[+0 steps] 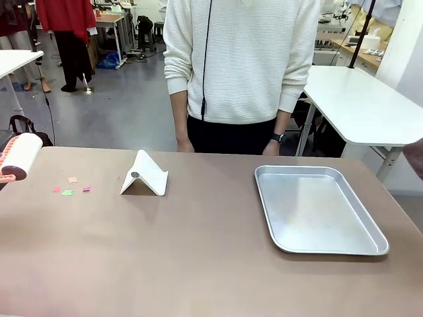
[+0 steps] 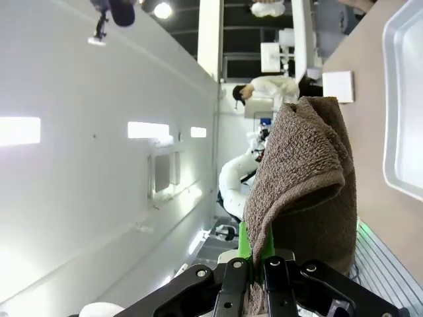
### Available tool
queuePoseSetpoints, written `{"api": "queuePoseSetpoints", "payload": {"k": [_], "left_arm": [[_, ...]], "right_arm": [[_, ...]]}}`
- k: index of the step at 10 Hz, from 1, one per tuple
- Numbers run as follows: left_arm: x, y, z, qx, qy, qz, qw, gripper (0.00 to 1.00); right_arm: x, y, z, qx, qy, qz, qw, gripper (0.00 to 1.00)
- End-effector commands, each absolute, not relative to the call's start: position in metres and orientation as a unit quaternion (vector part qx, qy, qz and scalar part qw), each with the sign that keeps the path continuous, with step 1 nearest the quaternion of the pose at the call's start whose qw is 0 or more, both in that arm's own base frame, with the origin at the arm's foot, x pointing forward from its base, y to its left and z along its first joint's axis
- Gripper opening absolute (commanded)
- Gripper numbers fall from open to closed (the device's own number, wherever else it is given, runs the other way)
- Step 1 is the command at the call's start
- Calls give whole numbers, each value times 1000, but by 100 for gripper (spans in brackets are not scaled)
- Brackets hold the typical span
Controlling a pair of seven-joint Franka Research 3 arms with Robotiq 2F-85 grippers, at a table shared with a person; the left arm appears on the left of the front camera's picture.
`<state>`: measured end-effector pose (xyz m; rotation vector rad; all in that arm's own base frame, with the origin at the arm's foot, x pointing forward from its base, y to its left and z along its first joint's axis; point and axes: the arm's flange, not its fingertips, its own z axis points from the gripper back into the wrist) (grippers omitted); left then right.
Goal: Clean the surface of the table.
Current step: If a person points to the right, clean the right side of the table with your right hand, and if they point to the left, clean the left side with your left hand.
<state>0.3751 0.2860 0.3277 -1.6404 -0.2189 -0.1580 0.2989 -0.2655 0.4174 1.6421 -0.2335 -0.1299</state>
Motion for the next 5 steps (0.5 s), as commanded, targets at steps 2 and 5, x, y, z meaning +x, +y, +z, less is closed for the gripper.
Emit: {"api": "queuePoseSetpoints", "payload": {"k": [2, 5], "left_arm": [[373, 285, 333, -732, -104, -70, 670, 0], [373, 285, 333, -732, -104, -70, 670, 0]], "right_arm": [[301, -294, 392, 736, -127, -64, 662, 0], [302, -272, 391, 734, -108, -71, 666, 0]]}}
